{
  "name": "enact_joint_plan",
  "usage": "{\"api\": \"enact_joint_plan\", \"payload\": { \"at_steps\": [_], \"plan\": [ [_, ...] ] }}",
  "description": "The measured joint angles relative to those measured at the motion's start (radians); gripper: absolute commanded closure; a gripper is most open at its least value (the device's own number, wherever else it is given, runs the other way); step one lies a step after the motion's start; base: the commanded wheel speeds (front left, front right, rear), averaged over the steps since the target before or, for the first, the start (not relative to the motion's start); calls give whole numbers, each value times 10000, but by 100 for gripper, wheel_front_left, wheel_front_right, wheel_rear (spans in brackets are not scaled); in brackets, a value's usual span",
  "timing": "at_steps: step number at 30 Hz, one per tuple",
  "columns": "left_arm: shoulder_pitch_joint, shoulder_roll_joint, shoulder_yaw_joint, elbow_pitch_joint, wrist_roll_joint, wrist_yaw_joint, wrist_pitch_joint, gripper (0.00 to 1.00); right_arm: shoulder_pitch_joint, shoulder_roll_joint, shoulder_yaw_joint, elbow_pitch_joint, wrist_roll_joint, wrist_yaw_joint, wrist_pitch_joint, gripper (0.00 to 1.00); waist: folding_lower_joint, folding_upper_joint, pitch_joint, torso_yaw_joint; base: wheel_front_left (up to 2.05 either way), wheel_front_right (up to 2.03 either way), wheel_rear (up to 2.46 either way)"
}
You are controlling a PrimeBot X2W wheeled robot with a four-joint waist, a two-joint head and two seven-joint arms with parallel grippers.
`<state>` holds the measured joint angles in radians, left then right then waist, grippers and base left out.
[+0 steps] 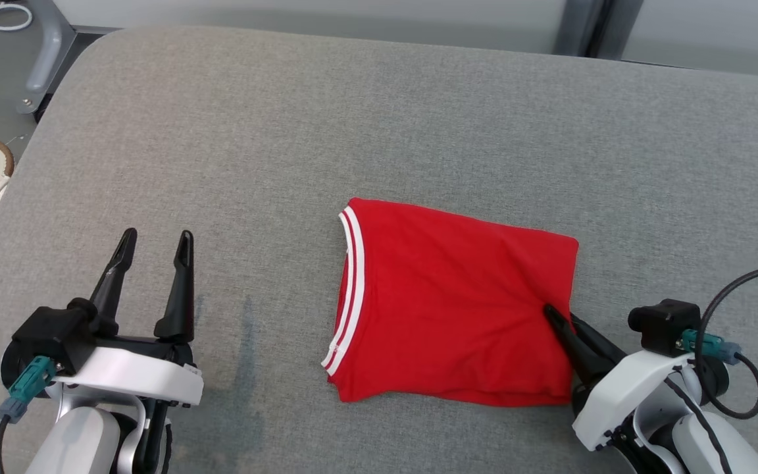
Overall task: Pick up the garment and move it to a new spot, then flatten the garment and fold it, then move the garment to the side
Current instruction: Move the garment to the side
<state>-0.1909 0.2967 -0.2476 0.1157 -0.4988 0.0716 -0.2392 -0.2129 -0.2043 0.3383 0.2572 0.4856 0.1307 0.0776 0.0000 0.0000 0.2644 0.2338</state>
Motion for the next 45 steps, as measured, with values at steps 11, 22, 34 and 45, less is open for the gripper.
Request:
{"api": "enact_joint_plan", "payload": {
  "at_steps": [11, 22, 34, 45],
  "plan": [
    [200, 464, 222, -472, 73, 148, 75, 0, -8, -752, 27, -516, -111, 2, -21, 100, 0, 0, -182, -1338, 0, 0, 0],
    [323, 1074, 288, -1563, 253, 351, 665, 0, -996, -1346, 591, -412, 77, 2, -290, 100, 0, 0, 14, -3629, 0, 0, 0],
    [-76, 1975, 343, -2731, 596, 372, 1551, 0, -4063, -1827, 1764, 330, 464, 2, -1202, 100, 0, 0, 1386, -5315, 0, 0, 0],
    [-366, 2562, 364, -3404, 773, 337, 2088, 0, -5687, -3862, 1641, 899, 782, 2, -1475, 100, 0, 0, 2634, -6024, 0, 0, 0]
  ]
}}
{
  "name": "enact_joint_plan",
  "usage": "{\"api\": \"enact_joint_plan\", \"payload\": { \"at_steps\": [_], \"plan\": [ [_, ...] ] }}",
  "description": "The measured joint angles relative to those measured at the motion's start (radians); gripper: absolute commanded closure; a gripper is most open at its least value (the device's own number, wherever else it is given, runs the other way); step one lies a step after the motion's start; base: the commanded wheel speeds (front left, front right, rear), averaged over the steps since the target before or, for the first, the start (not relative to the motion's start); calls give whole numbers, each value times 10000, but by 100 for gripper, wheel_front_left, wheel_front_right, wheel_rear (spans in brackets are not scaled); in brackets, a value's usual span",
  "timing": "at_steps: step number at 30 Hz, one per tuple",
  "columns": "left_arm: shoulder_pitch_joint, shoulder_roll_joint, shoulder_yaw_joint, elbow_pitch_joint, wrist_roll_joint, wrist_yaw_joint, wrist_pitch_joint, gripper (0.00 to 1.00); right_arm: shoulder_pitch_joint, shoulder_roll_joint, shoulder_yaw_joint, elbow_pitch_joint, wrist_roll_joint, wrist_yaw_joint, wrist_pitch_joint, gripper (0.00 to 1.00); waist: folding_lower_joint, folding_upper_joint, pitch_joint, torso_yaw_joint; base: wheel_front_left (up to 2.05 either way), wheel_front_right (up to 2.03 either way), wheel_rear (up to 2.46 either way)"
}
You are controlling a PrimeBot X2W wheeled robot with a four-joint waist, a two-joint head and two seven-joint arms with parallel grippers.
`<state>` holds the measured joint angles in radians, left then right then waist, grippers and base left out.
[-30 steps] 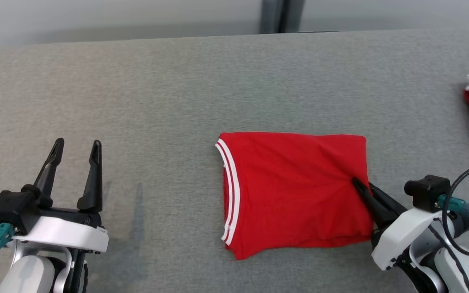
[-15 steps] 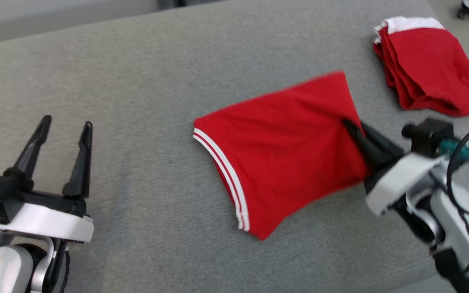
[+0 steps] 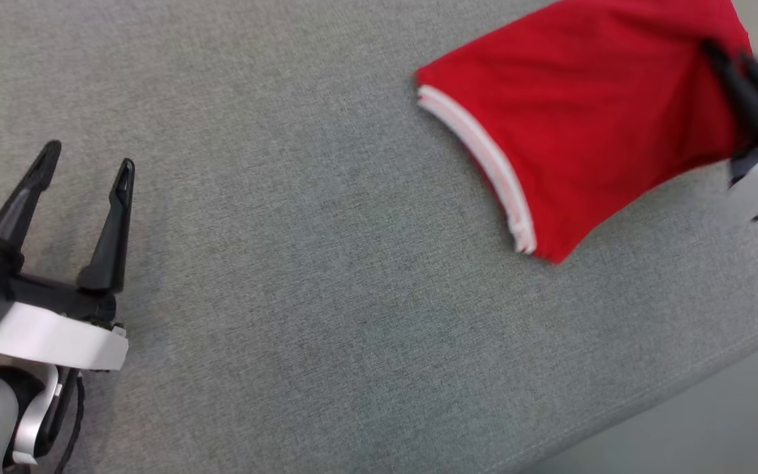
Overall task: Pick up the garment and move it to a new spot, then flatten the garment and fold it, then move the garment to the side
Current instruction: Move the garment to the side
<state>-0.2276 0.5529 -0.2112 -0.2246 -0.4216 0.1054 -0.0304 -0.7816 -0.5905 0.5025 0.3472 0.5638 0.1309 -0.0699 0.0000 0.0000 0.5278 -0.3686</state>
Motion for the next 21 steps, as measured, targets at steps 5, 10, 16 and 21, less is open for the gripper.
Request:
{"api": "enact_joint_plan", "payload": {
  "at_steps": [5, 10, 16, 21],
  "plan": [
    [-182, 98, -48, -205, 86, -54, 130, 0, -543, -355, -922, 539, 81, 0, -458, 100, 0, 0, 367, -146, 0, 0, 0],
    [-346, 182, -144, -330, 161, -92, 213, 0, -951, -520, -1653, 1158, -123, 0, -765, 100, -1, 0, 634, -131, 0, 0, 0],
    [-638, 282, -184, -487, 209, -163, 261, 0, -1200, -612, -2117, 1906, -314, 0, -813, 100, -1, 0, 1098, 27, 0, 0, 0],
    [-765, 339, -136, -598, 213, -161, 242, 0, -1325, -178, -2794, 2894, -832, 0, -903, 45, 0, 0, 1515, 159, 0, 0, 0]
  ]
}}
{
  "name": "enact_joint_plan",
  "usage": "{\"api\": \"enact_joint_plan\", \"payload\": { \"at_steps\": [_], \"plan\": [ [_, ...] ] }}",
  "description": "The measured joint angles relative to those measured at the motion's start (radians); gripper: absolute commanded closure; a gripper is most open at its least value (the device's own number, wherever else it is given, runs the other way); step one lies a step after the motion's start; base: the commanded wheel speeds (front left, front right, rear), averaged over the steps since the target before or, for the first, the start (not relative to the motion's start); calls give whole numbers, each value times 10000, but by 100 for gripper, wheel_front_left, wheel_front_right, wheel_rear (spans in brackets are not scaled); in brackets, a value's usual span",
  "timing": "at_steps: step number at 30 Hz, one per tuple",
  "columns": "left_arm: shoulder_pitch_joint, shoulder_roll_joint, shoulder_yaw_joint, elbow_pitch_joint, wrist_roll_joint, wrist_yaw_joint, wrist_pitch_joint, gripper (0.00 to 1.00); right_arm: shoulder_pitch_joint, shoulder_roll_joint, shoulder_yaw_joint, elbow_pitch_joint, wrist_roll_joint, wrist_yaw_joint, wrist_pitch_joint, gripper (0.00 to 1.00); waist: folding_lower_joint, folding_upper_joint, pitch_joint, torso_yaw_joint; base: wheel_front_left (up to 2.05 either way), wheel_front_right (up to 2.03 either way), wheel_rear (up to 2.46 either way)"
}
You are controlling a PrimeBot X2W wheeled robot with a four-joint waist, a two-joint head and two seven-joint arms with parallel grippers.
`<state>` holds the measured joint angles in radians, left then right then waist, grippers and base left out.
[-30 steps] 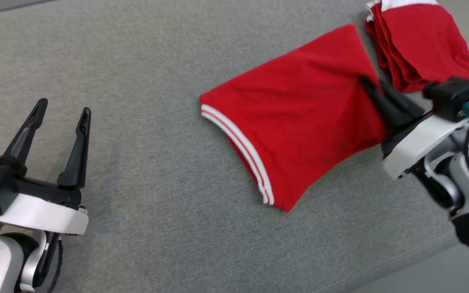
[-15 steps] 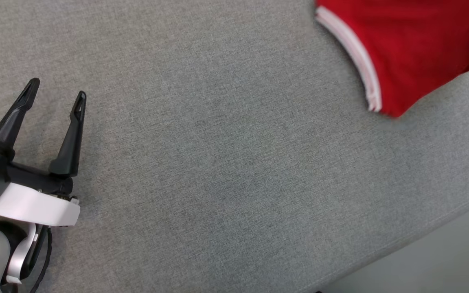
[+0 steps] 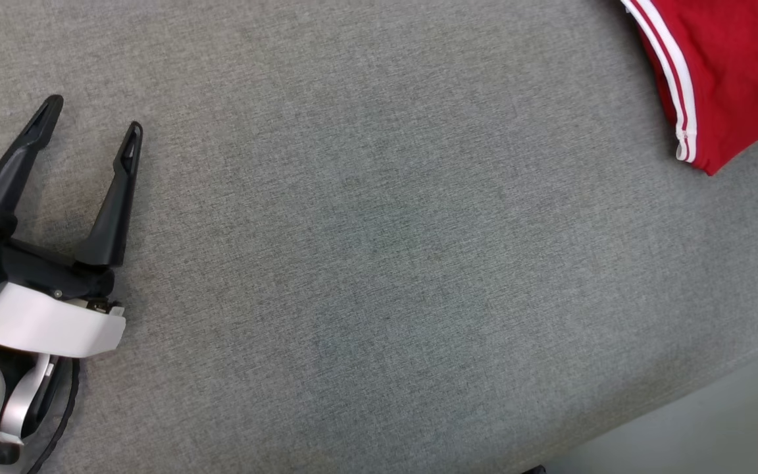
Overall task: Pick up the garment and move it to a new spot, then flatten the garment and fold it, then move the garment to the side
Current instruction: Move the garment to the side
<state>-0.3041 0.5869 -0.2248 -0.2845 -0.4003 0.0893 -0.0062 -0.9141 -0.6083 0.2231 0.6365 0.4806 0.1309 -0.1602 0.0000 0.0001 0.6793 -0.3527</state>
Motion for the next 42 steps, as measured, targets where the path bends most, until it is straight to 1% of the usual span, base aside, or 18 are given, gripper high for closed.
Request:
{"api": "enact_joint_plan", "payload": {
  "at_steps": [1, 2, 3, 9, 13, 17, 21, 24, 29, 32, 35, 42],
  "plan": [
    [-49, 2, 4, -15, 0, 0, -2, 0, -1, 125, -138, 142, -6, 0, -36, 45, 0, 0, 49, 16, 0, 0, 0],
    [-78, 15, 19, -38, 0, 0, -12, 0, 6, 199, -226, 288, -105, 0, -38, 8, 0, 0, 85, 24, 0, 0, 0],
    [-78, 42, 36, -46, -2, 2, -27, 0, 35, 276, -322, 347, -180, 0, -151, 0, 0, -1, 113, 22, 0, 0, 0],
    [-77, 121, 56, -54, -2, 17, 15, 0, 352, 671, -1106, 848, -355, 0, -497, 0, 0, 0, 105, -60, 0, 0, 0],
    [-71, 104, 12, 56, -6, 46, -10, 0, 701, 897, -1639, 848, -305, 0, -777, 0, 0, 0, -87, -103, 0, 0, 0],
    [34, -56, -40, 219, -61, 96, -167, 0, 1243, 1287, -2213, 376, -192, 0, -959, 0, 0, 0, -438, -117, 0, 0, 0],
    [146, -282, -94, 449, -186, 176, -380, 0, 1956, 1894, -2777, -428, -182, 0, -995, 0, 0, 0, -893, -96, 0, 0, 0],
    [244, -454, -167, 654, -253, 203, -543, 0, 2565, 2284, -3085, -1129, -426, -2, -1018, 0, 0, 0, -1256, -16, 0, 0, 0],
    [365, -796, -196, 1034, -441, 307, -918, 0, 3562, 3118, -3262, -2324, -895, -2, -1041, 0, 0, 0, -1795, 303, 0, 0, 0],
    [569, -1057, -188, 1319, -692, 314, -1183, 0, 4196, 3613, -3051, -2964, -1235, -2, -909, 0, 0, 0, -2096, 587, 0, 0, 0],
    [717, -1191, -96, 1546, -823, 366, -1411, 0, 4695, 4109, -2778, -3618, -1429, 0, -750, 0, 0, 0, -2384, 920, 0, 0, 0],
    [1149, -1511, 46, 2050, -1101, 510, -1854, 0, 5604, 4767, -2403, -4742, -1879, -2, -270, 0, 0, 0, -3022, 1773, 0, 0, 0]
  ]
}}
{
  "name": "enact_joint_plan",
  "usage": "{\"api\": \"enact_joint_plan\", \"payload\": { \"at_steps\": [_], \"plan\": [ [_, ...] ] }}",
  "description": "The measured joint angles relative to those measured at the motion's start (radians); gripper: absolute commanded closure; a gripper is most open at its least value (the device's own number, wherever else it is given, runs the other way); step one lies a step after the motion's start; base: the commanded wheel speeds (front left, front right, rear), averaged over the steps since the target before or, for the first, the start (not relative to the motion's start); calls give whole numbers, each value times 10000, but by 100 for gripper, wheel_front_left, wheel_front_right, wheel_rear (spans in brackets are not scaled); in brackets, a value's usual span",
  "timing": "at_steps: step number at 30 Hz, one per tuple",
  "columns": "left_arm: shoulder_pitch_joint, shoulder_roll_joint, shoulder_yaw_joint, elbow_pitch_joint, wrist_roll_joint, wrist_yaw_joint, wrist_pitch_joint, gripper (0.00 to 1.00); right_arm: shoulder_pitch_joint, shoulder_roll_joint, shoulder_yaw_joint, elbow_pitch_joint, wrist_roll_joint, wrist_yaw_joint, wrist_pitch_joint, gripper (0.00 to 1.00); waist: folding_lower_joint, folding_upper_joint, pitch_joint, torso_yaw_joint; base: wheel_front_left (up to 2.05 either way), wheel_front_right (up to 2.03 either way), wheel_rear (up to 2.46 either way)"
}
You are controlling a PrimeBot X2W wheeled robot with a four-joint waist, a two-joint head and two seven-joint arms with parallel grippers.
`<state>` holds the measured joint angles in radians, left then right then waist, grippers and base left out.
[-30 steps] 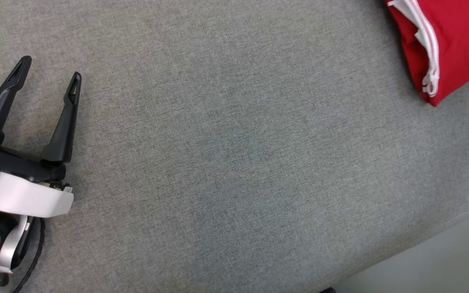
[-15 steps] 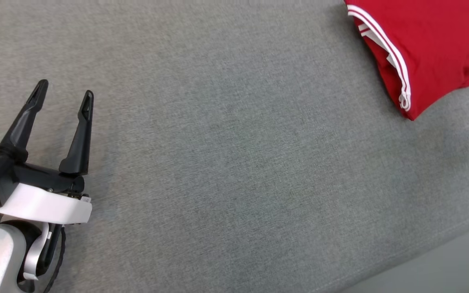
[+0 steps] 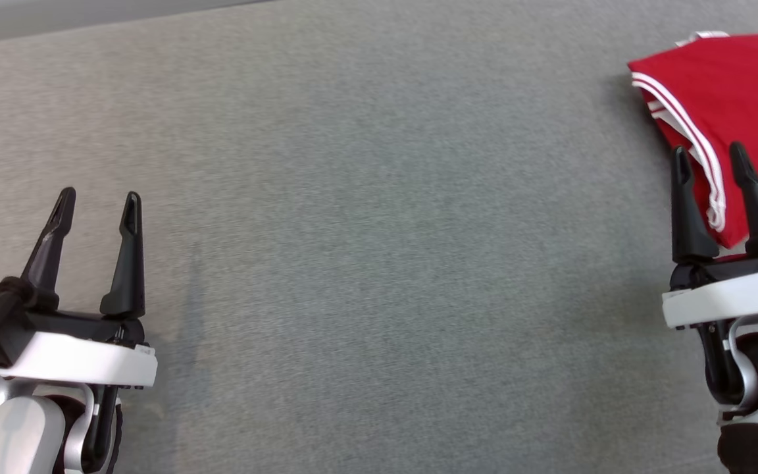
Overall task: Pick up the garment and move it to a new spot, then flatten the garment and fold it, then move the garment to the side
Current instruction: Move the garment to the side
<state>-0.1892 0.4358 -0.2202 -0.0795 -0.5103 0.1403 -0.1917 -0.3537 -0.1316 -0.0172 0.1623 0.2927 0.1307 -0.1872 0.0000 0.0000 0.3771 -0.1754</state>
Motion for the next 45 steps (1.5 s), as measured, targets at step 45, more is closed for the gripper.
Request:
{"api": "enact_joint_plan", "payload": {
  "at_steps": [45],
  "plan": [
    [2692, -479, -382, 826, -293, 545, -52, 0, 3915, 349, -313, -2192, -742, 0, 1802, 0, 0, 0, -3868, 1664, 0, 0, 0]
  ]
}}
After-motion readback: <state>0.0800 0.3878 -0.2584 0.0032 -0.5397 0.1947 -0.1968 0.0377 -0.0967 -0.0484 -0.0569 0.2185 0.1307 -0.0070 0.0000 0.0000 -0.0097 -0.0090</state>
